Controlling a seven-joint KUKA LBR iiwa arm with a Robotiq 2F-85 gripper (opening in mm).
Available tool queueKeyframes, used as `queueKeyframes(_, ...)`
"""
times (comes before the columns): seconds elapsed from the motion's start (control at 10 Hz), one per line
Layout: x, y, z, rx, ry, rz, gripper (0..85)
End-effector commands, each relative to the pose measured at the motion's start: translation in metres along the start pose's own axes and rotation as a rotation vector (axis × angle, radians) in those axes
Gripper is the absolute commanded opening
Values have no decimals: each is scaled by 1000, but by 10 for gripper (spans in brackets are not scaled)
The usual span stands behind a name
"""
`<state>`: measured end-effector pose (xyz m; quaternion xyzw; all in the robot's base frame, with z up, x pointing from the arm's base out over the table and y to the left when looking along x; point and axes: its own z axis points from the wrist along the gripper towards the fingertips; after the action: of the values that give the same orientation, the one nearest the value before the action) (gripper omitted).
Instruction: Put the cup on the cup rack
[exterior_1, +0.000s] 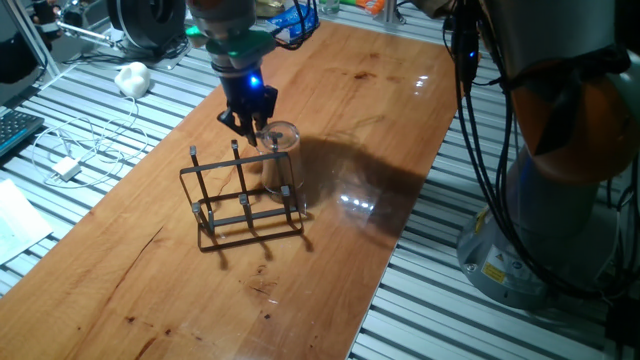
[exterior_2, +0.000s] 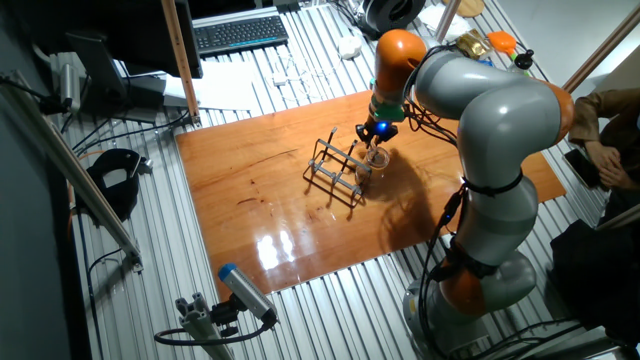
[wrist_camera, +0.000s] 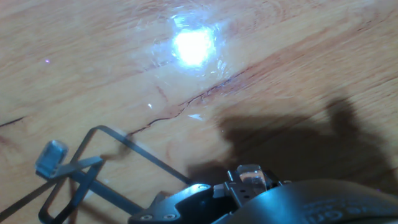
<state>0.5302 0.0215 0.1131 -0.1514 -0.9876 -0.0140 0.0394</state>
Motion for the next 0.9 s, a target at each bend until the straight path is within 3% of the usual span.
queueKeyframes(0.0, -1, 0, 2, -1, -3, 2, 0)
queueKeyframes(0.1, -1, 0, 4, -2, -5, 5, 0)
queueKeyframes(0.2, -2, 0, 4, -3, -8, 8, 170)
queueKeyframes(0.5, -3, 0, 7, 10, -23, 14, 170)
queueKeyframes(0.6, -3, 0, 8, 10, -29, 17, 340)
queueKeyframes(0.8, -5, 0, 7, 9, -36, 25, 340)
